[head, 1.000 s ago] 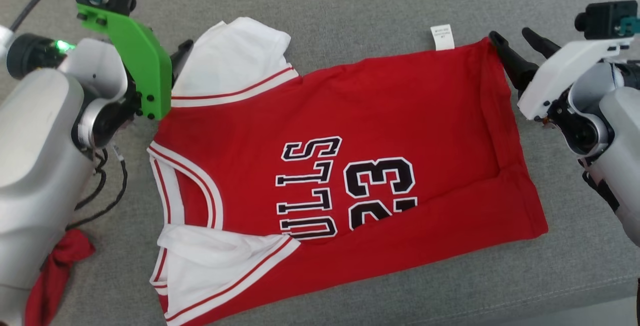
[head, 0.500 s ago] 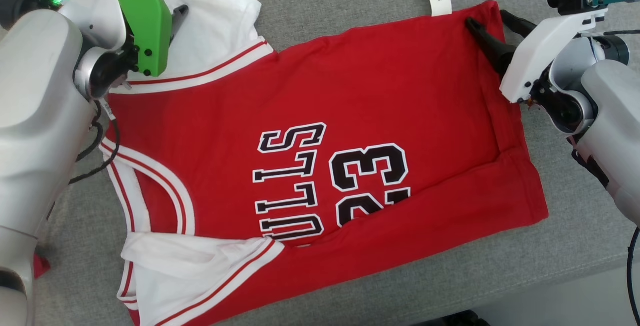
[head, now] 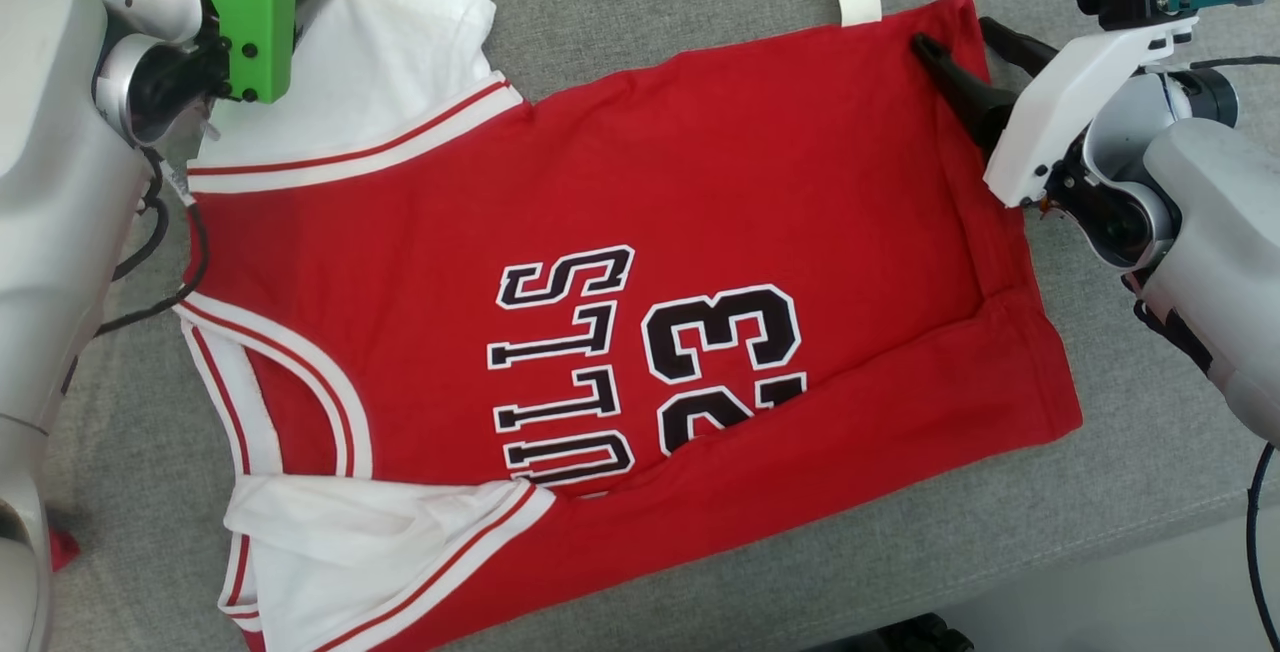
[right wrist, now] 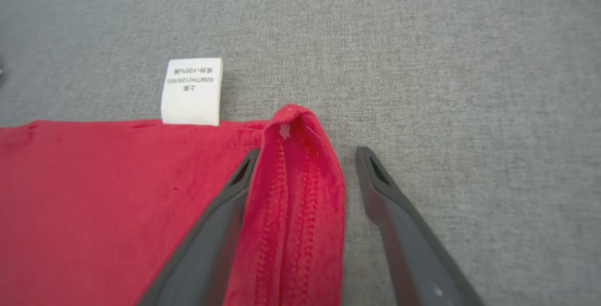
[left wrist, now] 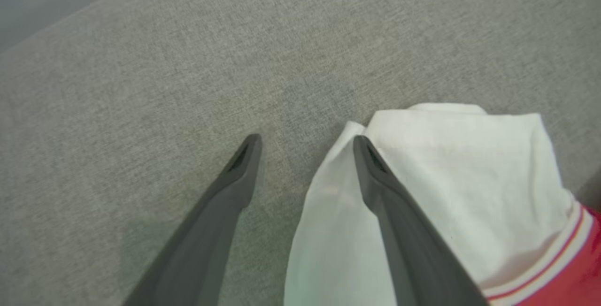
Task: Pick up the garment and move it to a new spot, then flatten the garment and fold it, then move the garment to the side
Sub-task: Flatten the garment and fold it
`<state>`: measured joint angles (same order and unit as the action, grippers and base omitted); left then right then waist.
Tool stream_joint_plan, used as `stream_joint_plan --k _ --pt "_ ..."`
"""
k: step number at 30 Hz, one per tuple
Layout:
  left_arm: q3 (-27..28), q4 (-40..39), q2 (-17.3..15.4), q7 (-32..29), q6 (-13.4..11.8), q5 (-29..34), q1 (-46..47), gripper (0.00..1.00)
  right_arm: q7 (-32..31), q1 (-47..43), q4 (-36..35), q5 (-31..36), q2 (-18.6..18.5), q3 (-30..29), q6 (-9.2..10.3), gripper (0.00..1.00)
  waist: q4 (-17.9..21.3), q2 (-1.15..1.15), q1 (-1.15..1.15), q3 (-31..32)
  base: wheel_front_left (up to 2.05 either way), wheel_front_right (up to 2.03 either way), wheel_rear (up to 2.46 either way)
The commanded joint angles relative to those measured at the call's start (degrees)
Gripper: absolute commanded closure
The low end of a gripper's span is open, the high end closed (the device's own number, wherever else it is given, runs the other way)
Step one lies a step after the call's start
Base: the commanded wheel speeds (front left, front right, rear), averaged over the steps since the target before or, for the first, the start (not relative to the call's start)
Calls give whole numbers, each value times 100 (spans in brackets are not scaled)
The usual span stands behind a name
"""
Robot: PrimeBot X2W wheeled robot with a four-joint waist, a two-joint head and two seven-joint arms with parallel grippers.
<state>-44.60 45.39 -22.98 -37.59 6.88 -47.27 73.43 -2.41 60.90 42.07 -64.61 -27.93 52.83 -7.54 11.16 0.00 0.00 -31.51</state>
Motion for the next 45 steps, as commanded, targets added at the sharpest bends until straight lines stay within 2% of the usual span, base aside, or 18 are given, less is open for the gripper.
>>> stream_joint_plan --k 1,3,4,5,6,7,8,10,11,12,24,33,36,38,45 --pt "-36 48 -44 -70 22 -68 2 0 -36 -55 76 -79 -1 133 10 0 -3 0 0 4 0 0 0" --pt "-69 64 -28 -129 30 -113 -62 0 -33 -36 85 -147 0 231 10 1 0 0 0 -4 0 0 0" --pt "-80 61 -20 -137 31 -121 -82 3 -27 -20 88 -174 -5 277 10 3 1 0 0 -11 0 0 0" --pt "-89 55 -1 -154 38 -147 -106 13 -29 -5 92 -206 -10 334 10 7 0 0 0 -23 0 0 0" --pt "-106 44 21 -179 44 -156 -122 26 -40 6 94 -237 -11 380 10 15 -2 0 0 -32 0 0 0" --pt "-135 25 42 -220 52 -189 -136 50 -40 14 99 -265 -16 434 10 29 -6 0 0 -42 0 0 0" --pt "-152 8 54 -260 56 -223 -144 58 -30 20 103 -296 -20 470 10 44 -9 0 0 -48 0 0 0" --pt "-192 -61 46 -269 63 -243 -125 100 -26 52 110 -359 -23 559 9 71 -14 0 0 -56 0 0 0" --pt "-225 -97 24 -248 54 -226 -101 100 -1 67 112 -384 -20 609 8 95 -16 0 0 -56 0 0 0" --pt "-240 -115 -6 -209 57 -210 -83 100 22 73 112 -409 -17 641 8 100 -16 0 0 -50 0 0 0" --pt "-213 136 -273 776 28 -24 -170 100 1222 61 563 -653 -58 637 11 100 -154 0 0 358 0 0 0" --pt "-170 72 -316 1367 56 -210 -387 100 1666 -113 591 -778 -64 713 10 100 -319 0 0 797 0 0 0" --pt "-181 -138 -243 1454 60 -474 -537 100 1728 -221 487 -771 -93 744 10 100 -390 0 0 979 0 0 0" --pt "-325 -427 -305 1417 62 -585 -648 100 1738 -319 411 -752 -158 790 10 100 -431 0 0 1098 0 0 0" --pt "-753 -1487 -861 1137 64 -1166 -1116 100 1760 -704 137 -539 -440 782 9 100 -559 0 0 1502 0 0 0"
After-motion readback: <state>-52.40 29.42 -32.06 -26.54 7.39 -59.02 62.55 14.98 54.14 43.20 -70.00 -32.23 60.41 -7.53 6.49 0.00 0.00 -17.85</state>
